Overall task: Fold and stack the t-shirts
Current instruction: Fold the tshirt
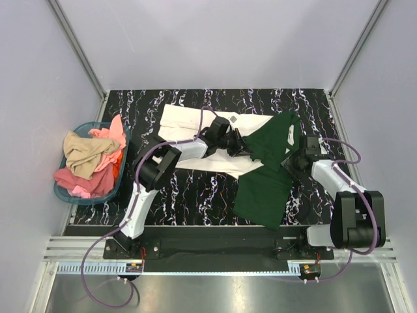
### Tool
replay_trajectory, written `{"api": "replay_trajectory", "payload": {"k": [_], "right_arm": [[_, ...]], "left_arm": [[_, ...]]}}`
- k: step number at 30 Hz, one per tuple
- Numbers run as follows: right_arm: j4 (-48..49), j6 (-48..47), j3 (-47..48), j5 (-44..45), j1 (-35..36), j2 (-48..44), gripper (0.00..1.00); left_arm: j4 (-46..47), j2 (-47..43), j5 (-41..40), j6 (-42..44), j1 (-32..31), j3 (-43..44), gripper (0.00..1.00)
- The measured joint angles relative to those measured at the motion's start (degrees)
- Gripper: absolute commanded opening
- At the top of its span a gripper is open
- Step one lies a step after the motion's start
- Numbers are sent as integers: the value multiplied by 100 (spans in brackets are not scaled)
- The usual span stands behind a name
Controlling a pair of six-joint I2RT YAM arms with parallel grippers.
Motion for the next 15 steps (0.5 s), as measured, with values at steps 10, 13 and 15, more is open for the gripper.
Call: {"api": "replay_trajectory", "payload": {"k": [10, 13, 15], "right_arm": [[546, 7, 7, -262, 0, 809, 41], [632, 9, 11, -328, 0, 944, 40], [671, 9, 13, -334, 0, 949, 39]], "left_arm": [[0, 0, 46, 2, 0, 0, 0], [0, 0, 63, 15, 0, 0, 0], [0, 0, 70, 20, 0, 0, 0]]}}
